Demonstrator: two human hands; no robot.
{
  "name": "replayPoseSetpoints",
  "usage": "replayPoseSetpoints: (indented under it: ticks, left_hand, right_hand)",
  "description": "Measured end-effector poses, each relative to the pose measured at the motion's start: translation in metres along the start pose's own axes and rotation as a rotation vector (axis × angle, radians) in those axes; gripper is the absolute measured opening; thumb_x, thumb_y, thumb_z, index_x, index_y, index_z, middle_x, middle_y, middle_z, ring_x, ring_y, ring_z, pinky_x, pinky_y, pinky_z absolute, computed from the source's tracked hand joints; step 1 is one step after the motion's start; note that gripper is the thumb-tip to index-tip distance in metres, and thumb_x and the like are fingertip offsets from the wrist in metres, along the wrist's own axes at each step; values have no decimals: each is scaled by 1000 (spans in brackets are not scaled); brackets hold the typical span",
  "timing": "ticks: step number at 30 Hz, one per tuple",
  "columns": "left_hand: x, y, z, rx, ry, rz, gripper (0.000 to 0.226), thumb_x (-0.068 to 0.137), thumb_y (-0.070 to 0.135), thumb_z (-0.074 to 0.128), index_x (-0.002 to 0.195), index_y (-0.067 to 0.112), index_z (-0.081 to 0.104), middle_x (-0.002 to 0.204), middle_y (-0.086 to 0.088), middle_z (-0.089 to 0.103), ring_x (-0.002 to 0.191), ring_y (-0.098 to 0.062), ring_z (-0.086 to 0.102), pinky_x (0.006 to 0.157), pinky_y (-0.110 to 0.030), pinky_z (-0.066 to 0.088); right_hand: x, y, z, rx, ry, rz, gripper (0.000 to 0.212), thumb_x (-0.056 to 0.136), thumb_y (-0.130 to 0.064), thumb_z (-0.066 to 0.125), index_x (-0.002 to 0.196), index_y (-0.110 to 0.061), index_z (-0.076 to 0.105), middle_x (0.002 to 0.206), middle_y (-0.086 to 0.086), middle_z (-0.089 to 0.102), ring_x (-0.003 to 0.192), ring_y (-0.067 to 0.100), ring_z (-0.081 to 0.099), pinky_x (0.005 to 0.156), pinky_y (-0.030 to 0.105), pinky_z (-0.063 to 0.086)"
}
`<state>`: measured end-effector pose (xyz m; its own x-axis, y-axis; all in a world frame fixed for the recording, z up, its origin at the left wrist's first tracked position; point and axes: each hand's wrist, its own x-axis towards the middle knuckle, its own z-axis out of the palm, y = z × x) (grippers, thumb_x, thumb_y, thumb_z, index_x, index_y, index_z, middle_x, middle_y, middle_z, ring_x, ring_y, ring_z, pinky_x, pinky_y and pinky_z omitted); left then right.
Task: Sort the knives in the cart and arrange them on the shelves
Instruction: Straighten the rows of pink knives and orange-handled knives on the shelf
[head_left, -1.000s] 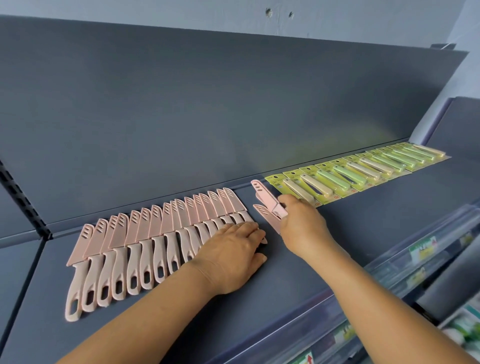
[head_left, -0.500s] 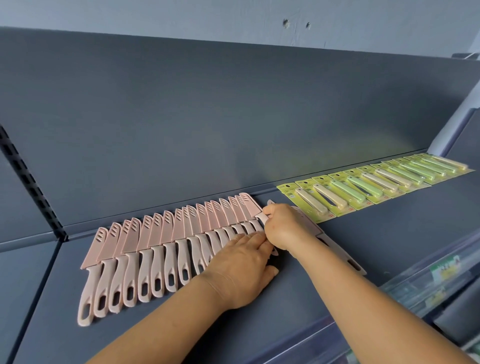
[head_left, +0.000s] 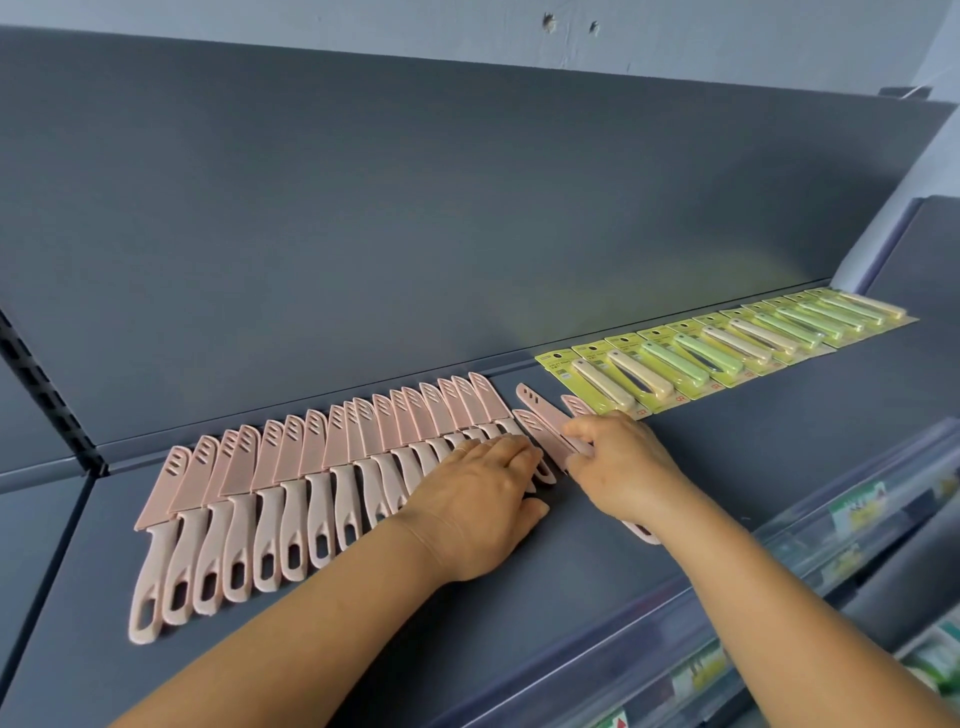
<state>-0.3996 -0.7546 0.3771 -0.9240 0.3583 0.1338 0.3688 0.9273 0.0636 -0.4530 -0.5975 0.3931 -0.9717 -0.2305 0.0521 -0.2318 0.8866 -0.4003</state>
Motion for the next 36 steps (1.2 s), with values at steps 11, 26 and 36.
replayPoseSetpoints:
  ticks: [11, 26, 36]
  left_hand:
    - [6, 4, 6, 20, -43, 7, 53, 99, 43, 33, 145, 18, 30, 154, 1, 23, 138, -20, 26, 113, -28, 9]
    - [5, 5, 9, 20, -39, 0, 57, 98, 43, 32, 148, 15, 24, 154, -2, 22, 140, -21, 23, 116, -29, 8]
    - [3, 5, 9, -17, -22, -20, 55, 99, 40, 33, 147, 15, 23, 153, -3, 23, 139, -22, 24, 117, -29, 10]
  right_hand:
    - [-19, 11, 11, -267, 37, -89, 18, 95, -21, 47, 106, -16, 59, 116, 6, 43, 107, 25, 43, 72, 29, 37]
    - [27, -23, 17, -265, 5, -48, 21, 93, -13, 52, 112, -13, 60, 120, 12, 56, 110, 27, 55, 72, 29, 42]
    - [40, -34, 15, -140, -15, -73, 16, 94, -16, 51, 99, -12, 66, 104, 12, 62, 85, 26, 53, 67, 27, 40]
